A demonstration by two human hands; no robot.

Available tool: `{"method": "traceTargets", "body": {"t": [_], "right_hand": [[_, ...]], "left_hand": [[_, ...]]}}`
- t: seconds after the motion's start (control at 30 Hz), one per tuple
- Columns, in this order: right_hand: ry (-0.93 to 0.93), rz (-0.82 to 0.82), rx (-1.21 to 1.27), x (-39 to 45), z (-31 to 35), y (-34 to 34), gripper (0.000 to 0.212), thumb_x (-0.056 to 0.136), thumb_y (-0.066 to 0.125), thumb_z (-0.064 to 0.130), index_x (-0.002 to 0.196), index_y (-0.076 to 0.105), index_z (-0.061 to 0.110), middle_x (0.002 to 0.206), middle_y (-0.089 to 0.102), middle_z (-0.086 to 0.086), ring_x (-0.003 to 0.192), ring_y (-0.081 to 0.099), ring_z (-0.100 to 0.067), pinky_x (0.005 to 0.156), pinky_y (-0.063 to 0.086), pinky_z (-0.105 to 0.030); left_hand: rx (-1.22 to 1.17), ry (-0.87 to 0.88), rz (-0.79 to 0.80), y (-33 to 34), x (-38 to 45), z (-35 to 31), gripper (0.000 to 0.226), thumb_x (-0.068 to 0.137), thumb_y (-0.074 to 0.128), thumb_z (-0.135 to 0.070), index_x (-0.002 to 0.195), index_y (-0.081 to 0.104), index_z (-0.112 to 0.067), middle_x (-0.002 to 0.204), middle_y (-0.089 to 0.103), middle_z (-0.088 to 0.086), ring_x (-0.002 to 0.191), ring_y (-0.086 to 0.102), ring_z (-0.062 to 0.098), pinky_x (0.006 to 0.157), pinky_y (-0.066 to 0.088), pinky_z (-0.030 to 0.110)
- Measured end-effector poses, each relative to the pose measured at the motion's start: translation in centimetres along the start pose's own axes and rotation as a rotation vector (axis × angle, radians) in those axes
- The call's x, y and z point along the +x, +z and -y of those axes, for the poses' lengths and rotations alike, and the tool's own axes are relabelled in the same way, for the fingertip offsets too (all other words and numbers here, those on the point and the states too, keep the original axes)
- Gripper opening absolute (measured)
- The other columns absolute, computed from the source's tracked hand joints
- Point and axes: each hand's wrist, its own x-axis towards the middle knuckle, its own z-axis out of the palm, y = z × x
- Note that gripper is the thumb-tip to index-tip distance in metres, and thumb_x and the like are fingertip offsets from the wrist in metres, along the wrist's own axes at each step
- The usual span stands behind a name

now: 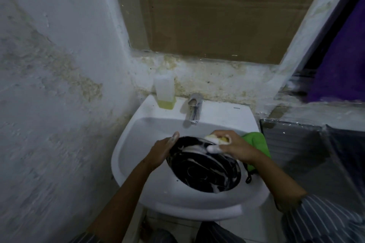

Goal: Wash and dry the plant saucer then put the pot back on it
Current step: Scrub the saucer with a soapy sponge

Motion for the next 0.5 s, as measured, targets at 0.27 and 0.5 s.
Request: {"method": "traceTargets", "body": {"t": [0.27, 0.5], "right_hand": [[-0.186, -0.797, -0.215, 1.2, -2.0, 0.2, 0.035, 0.071, 0.08, 0.031, 0.077, 0.049, 0.017, 0.076, 0.049, 0.005, 0.073, 0.052, -0.012, 0.063, 0.04, -0.022], [-0.087, -0.964, -0.454, 1.7, -1.0, 5.1, 0.024, 0.085, 0.066, 0.014, 0.107, 0.058, 0.007, 0.103, 0.059, -0.008, 0.099, 0.053, -0.026, 0.081, 0.032, -0.021]], "left_hand": [[0.036, 0.234, -0.206, 1.7, 0.4, 0.0, 0.057, 0.095, 0.035, -0.049, 0.061, 0.048, -0.004, 0.059, 0.055, -0.001, 0.056, 0.049, 0.006, 0.055, 0.036, 0.021], [0.116, 0.253, -0.272, 3.2, 0.6, -1.1, 0.046, 0.099, 0.036, -0.031, 0.054, 0.039, -0.023, 0.053, 0.051, -0.007, 0.051, 0.046, 0.003, 0.053, 0.032, 0.022]]}}
